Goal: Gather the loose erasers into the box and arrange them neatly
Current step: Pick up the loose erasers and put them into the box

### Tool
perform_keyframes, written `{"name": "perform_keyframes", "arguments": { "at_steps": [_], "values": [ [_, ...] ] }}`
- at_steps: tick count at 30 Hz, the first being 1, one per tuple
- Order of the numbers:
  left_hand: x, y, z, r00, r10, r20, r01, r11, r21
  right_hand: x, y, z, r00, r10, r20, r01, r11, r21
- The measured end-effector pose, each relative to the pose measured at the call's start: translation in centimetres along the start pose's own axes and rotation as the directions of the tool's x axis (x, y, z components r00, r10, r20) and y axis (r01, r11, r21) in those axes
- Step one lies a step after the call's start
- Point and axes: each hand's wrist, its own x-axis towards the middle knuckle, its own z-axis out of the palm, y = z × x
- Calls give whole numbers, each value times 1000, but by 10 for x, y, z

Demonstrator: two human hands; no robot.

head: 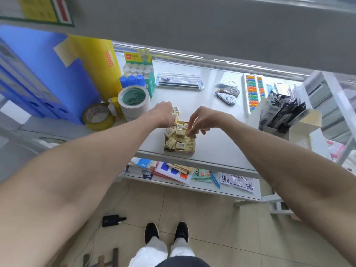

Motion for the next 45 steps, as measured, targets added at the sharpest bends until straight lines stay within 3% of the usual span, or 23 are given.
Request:
{"name": "perform_keyframes", "arguments": {
  "at_steps": [6, 14, 19, 27, 38, 45],
  "values": [
    [0, -9, 5, 1000, -22, 14, 22, 1000, -14, 4, 4, 0, 998, -18, -65, 16, 999, -32],
    [8, -12, 9, 998, -63, -26, 58, 983, -174, 35, 4, -11, 951, -18, -309, 49, 995, 91],
    [17, -13, 13, 994, -96, -41, 83, 966, -243, 69, -6, -8, 954, -41, -297, 54, 998, 37],
    [28, -16, 20, 991, -130, -45, 114, 960, -254, 107, -16, 2, 953, -192, -234, 139, 965, -223],
    [29, -10, 11, 995, -88, -50, 76, 978, -194, 72, 2, -13, 927, -14, -375, 75, 986, 149],
    [20, 2, 14, 998, -49, -35, 40, 976, -212, 37, 10, -18, 951, 22, -309, 60, 966, 253]
  ]
}}
